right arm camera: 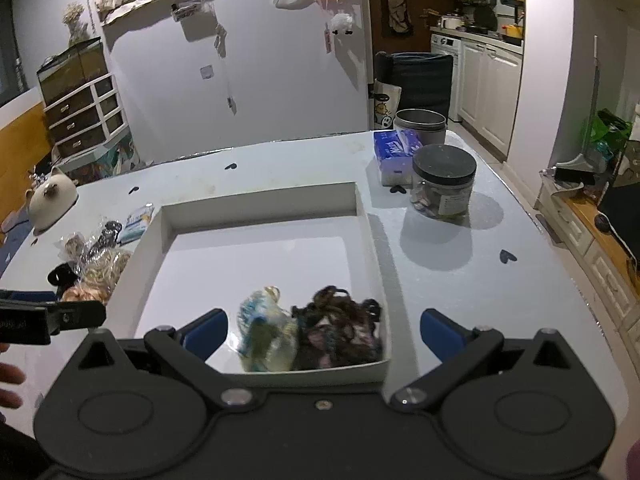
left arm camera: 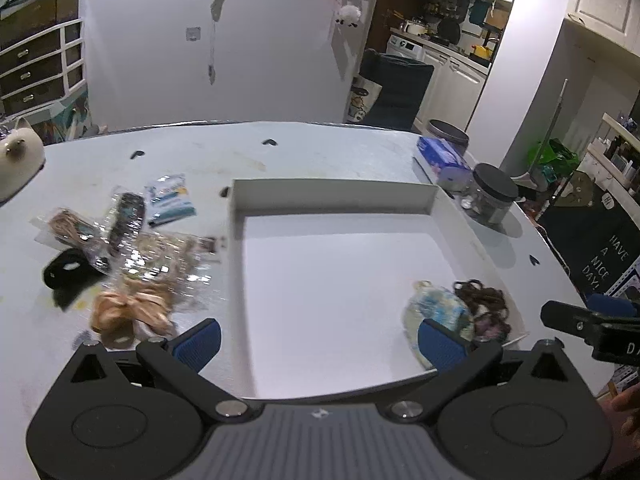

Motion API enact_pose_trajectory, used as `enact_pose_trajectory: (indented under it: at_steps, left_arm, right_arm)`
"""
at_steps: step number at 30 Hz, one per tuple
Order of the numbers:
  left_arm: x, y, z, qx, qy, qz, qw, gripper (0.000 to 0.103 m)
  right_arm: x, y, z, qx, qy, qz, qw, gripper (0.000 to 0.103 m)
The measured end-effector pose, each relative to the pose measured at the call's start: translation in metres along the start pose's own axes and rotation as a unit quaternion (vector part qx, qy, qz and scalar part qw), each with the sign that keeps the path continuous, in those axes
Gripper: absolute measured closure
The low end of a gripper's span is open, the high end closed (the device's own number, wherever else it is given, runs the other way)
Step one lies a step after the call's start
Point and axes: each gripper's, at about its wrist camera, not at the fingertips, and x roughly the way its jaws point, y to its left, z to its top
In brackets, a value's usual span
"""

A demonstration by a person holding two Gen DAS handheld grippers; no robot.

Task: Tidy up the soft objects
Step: 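Withdraw both tools from the box back toward the remaining items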

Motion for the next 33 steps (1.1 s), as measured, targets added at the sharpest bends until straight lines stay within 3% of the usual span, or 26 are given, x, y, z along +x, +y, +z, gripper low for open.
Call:
enact_pose_trajectory:
  at_steps: [10,33]
  left_arm:
    - [-0.012,0.067,0.010,-0.001,-0.005,0.014,0.9999,0.000]
    - [-0.023,0.232,0.026,-0.045,-0.030,0.062,0.9966,0.000]
  right_arm:
    - [0.011,0.060,0.004,0.016,-0.007,-0.004,1.000,0.000]
    - [0.066,0.224,0.025,-0.024,-0.011,0.035,0.999,0.000]
